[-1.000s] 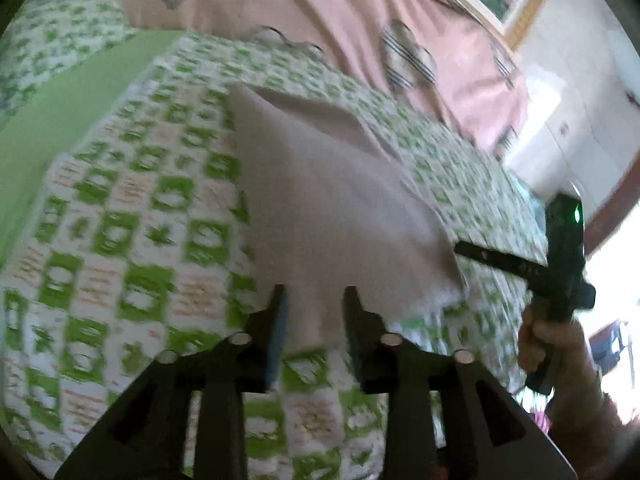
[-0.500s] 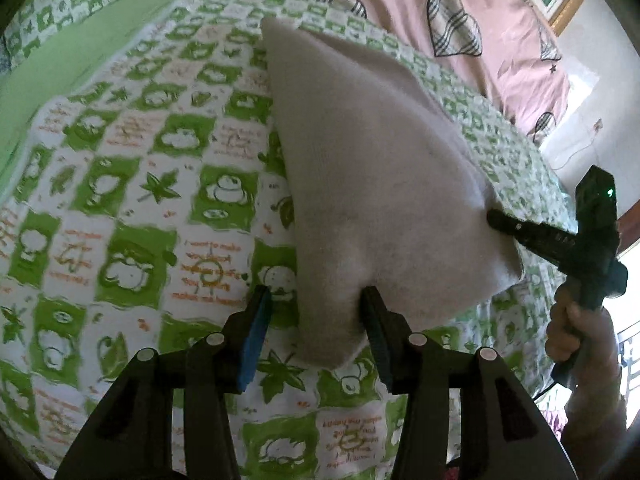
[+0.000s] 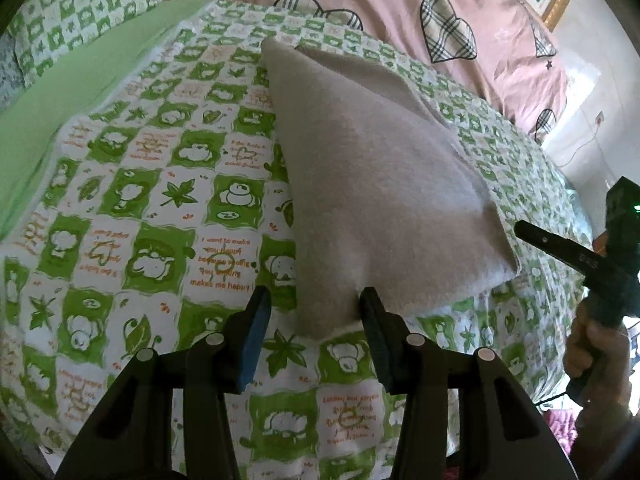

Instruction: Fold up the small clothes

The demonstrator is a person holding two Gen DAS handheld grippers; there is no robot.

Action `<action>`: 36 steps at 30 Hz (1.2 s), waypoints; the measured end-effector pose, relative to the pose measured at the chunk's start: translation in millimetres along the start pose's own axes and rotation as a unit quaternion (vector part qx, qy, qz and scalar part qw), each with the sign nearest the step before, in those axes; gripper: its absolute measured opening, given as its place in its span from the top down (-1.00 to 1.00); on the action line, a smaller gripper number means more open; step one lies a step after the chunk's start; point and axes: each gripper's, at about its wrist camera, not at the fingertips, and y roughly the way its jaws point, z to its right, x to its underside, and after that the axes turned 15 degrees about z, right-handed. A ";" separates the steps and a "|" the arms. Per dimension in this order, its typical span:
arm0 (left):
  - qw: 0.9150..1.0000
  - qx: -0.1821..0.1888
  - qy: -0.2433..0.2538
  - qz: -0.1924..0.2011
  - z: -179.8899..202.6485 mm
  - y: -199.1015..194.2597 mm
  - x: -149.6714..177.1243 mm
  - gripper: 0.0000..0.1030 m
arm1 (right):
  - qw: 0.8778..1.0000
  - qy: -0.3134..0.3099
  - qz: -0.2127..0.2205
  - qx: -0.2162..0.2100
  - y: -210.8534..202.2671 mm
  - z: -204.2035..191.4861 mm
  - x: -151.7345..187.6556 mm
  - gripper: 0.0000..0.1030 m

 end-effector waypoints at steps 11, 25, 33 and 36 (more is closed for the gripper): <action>0.999 -0.011 0.031 0.019 13.1 -32.1 9.0 -0.14 | 1.000 -0.020 0.004 -0.001 -32.8 -26.8 28.4 0.07; 0.993 -0.074 0.085 0.033 14.9 -65.5 42.1 -0.61 | 0.996 -0.086 0.029 -0.026 -67.4 -49.7 72.3 -0.52; 0.991 -0.094 0.082 0.040 13.4 -61.5 32.0 -0.62 | 0.995 -0.087 0.029 -0.036 -61.4 -58.1 70.4 -0.59; 0.991 -0.095 0.080 0.048 14.2 -61.1 25.0 -0.65 | 0.995 -0.091 0.030 -0.040 -57.4 -61.6 66.4 -0.64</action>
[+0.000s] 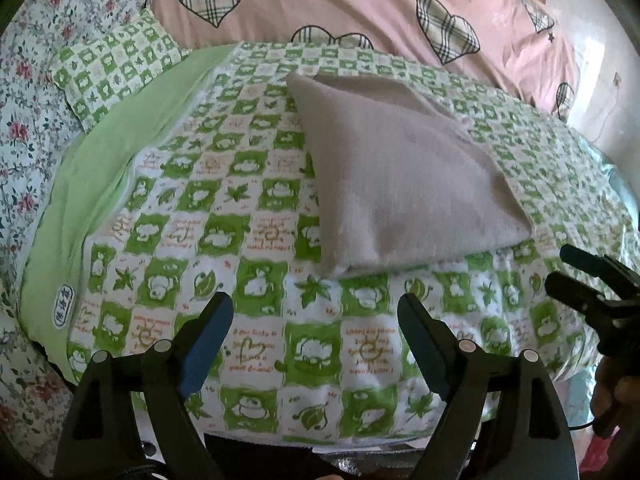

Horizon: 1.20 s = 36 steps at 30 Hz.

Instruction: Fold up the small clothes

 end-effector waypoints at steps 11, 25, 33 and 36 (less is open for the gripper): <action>1.000 -0.010 0.002 0.003 3.5 17.4 -28.3 -0.66 | 1.000 -0.008 0.008 -0.017 18.7 -0.3 -29.7 -0.66; 1.000 -0.022 0.002 -0.004 16.4 55.1 -53.2 -0.66 | 1.000 0.013 -0.022 -0.018 62.5 11.2 -53.1 -0.67; 0.999 -0.045 0.015 -0.014 20.2 59.1 -57.7 -0.66 | 0.999 0.013 -0.041 -0.022 75.3 13.8 -61.1 -0.67; 0.999 -0.046 0.019 -0.013 22.0 57.8 -59.6 -0.66 | 0.999 0.010 -0.046 -0.019 79.1 13.4 -63.7 -0.67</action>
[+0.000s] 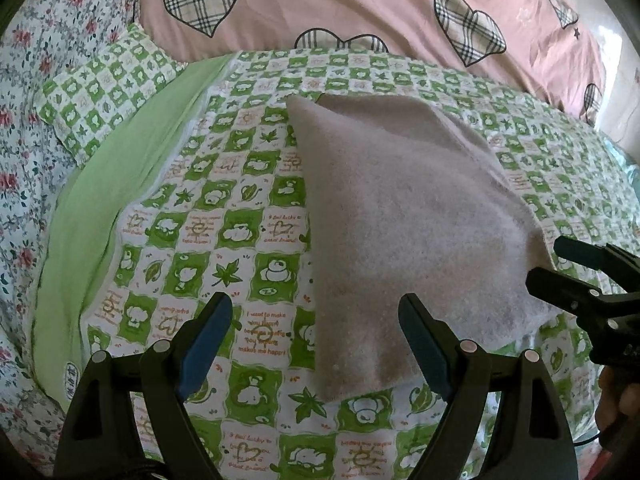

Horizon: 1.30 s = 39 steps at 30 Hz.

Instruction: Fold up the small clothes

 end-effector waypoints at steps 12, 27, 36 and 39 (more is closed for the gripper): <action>1.000 -0.014 0.008 0.001 5.2 4.9 -12.1 -0.66 | 1.000 0.009 -0.006 -0.007 14.1 10.3 -12.5 -0.67; 1.000 -0.004 0.008 0.001 13.4 13.9 -18.6 -0.66 | 1.000 0.016 -0.007 -0.008 21.5 20.5 -17.7 -0.67; 1.000 -0.003 0.007 0.000 14.4 15.5 -19.6 -0.66 | 1.000 0.018 -0.008 -0.008 23.1 20.5 -17.8 -0.67; 1.000 -0.004 0.007 0.000 14.2 15.6 -19.7 -0.66 | 1.000 0.018 -0.008 -0.007 24.2 20.6 -18.2 -0.67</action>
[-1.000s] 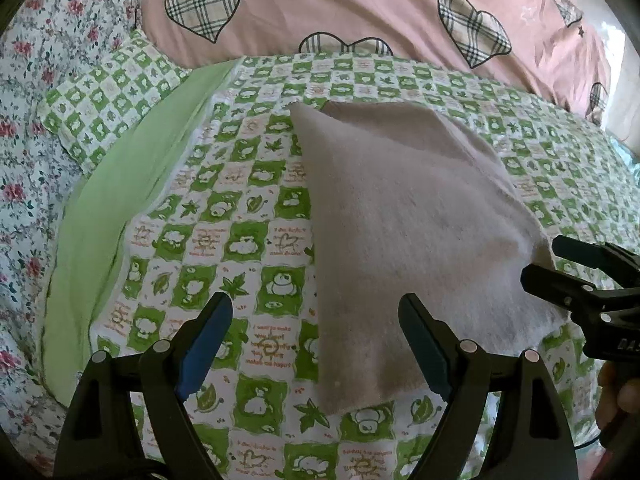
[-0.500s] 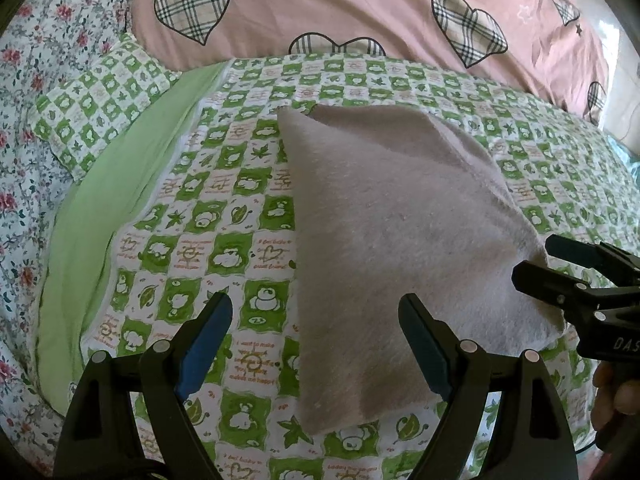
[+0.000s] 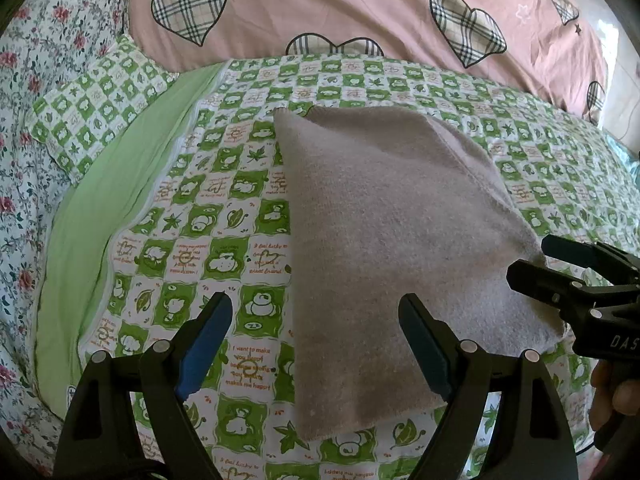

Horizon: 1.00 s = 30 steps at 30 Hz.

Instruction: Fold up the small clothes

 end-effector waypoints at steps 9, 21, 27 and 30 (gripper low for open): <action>1.000 0.002 -0.001 -0.003 -0.3 0.6 0.6 -0.66 | 1.000 0.000 -0.001 -0.001 0.2 -0.3 -1.1 -0.67; 1.000 0.001 -0.002 -0.001 0.1 -0.7 1.0 -0.66 | 1.000 0.000 -0.001 -0.002 1.4 1.0 -1.8 -0.67; 1.000 0.003 -0.001 -0.001 1.4 -2.2 0.3 -0.66 | 1.000 0.000 -0.002 -0.002 2.0 0.6 -1.6 -0.67; 1.000 0.003 -0.002 -0.001 2.3 -3.4 0.5 -0.67 | 1.000 0.000 -0.002 -0.001 2.2 -0.1 -1.3 -0.67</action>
